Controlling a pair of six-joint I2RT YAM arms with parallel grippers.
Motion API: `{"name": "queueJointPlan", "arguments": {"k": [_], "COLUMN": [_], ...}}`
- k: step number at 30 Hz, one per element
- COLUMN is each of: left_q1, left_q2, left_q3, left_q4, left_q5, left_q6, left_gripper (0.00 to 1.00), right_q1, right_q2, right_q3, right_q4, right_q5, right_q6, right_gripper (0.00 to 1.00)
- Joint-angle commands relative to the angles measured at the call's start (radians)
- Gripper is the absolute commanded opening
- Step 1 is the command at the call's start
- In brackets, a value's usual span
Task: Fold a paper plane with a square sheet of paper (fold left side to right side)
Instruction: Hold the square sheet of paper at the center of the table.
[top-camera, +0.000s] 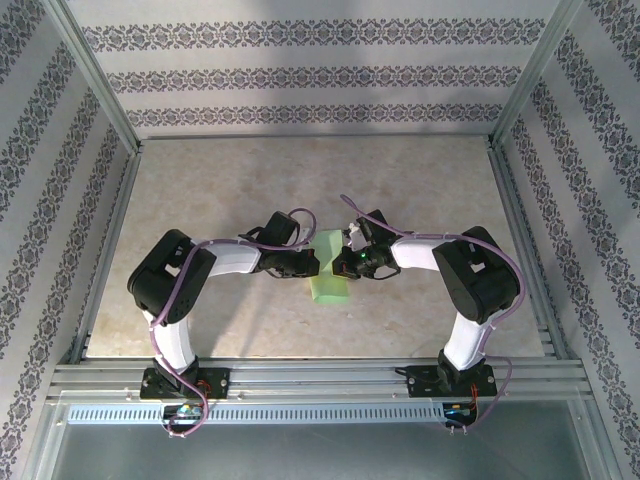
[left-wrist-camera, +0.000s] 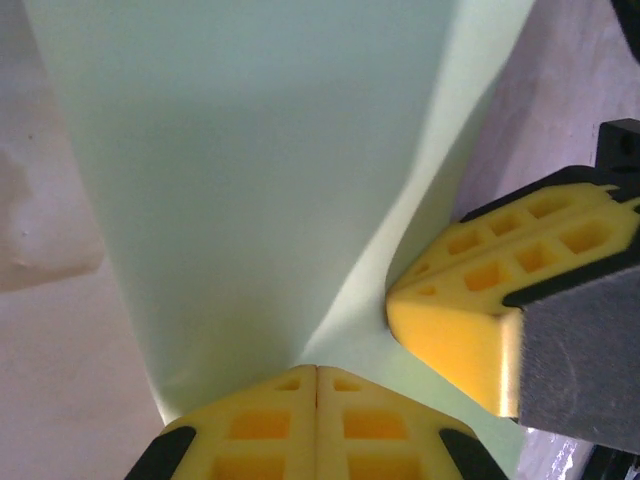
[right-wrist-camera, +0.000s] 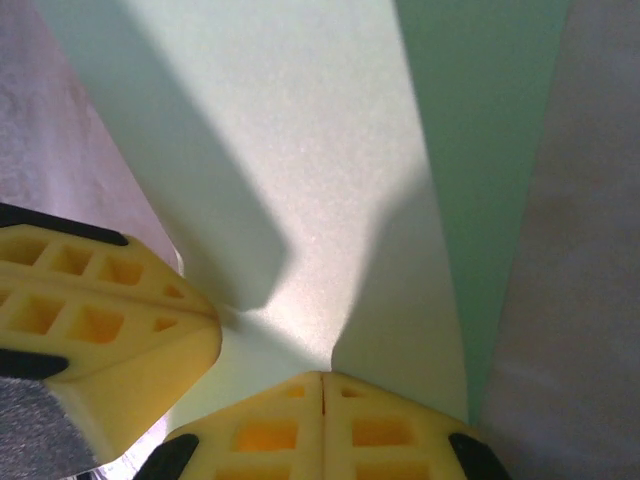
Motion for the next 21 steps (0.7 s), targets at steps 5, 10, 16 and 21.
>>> {"name": "queueJointPlan", "arguments": {"k": [5, 10, 16, 21], "left_q1": [-0.010, -0.009, -0.011, -0.011], "left_q2": [0.029, 0.038, 0.041, 0.051], "left_q3": [0.025, 0.020, 0.005, 0.002], "left_q4": [0.038, 0.010, -0.016, -0.022], "left_q5": [-0.002, -0.009, -0.025, -0.031], "left_q6": [-0.009, 0.007, 0.022, 0.027], "left_gripper": [0.05, 0.05, 0.05, 0.05], "right_q1": [0.009, 0.009, 0.009, 0.007], "right_q2": [0.039, 0.034, 0.027, 0.000], "right_q3": [-0.050, -0.049, -0.046, -0.027], "right_q4": [-0.127, -0.130, -0.130, -0.126], "right_q5": [0.129, 0.128, 0.121, 0.094], "right_q6": [-0.022, -0.023, -0.024, -0.024], "right_gripper": [0.00, 0.00, 0.00, 0.00]}}
